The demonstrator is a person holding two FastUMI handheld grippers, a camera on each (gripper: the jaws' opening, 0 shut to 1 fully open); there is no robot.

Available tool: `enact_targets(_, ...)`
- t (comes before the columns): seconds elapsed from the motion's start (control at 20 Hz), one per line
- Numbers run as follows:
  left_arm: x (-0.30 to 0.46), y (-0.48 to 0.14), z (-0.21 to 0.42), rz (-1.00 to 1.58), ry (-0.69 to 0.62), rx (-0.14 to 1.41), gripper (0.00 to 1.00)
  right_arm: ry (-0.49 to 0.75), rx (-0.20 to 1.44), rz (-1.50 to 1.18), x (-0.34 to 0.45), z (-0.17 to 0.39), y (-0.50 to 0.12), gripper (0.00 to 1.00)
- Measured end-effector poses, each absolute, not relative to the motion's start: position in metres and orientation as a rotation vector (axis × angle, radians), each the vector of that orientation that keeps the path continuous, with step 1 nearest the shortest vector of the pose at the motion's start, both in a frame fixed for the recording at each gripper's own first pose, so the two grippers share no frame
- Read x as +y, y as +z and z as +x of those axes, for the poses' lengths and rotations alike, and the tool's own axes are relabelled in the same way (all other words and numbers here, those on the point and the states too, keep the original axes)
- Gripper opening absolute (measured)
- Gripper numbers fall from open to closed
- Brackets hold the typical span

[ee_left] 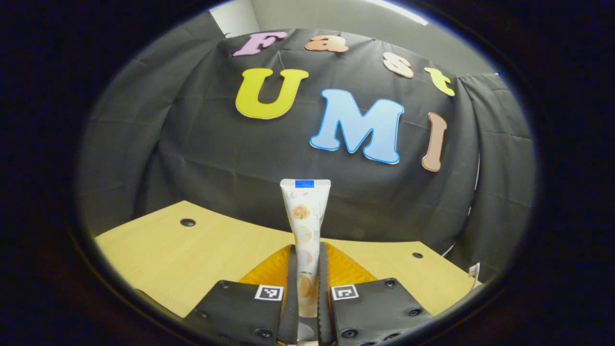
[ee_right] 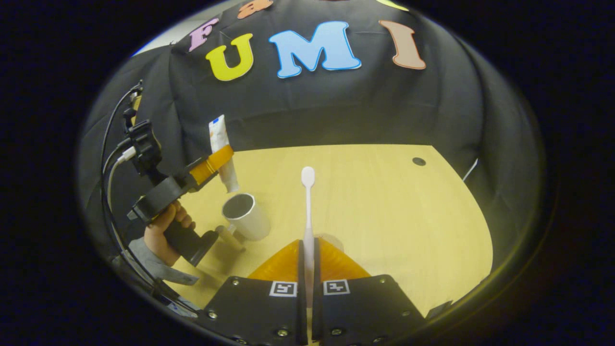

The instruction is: Put the toothbrush and toothpaste on the desktop into the cup, then pick up the cup and place it on the coaster on the desktop.

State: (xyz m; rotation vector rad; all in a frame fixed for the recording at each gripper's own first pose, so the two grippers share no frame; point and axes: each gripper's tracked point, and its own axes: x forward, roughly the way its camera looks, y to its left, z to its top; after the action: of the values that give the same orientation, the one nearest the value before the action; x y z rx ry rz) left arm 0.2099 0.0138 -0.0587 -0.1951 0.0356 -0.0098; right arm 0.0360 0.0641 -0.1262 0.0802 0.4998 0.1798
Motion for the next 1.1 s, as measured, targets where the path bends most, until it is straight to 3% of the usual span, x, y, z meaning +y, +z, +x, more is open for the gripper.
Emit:
enact_targets(0.7,-0.011,-0.147,0.195,-0.092,-0.052,0.182,0.21,0.177,0.555,0.102,0.067,0.028,-0.144,0.05)
enact_targets(1.0,-0.017,-0.164,0.185,-0.043,-0.088,0.243,0.39,0.209,0.534,0.096,0.075,0.037,-0.136,0.05)
enact_targets(1.1,-0.018,-0.161,0.182,-0.031,-0.089,0.235,0.40,0.224,0.522,0.093,0.080,0.043,-0.132,0.05)
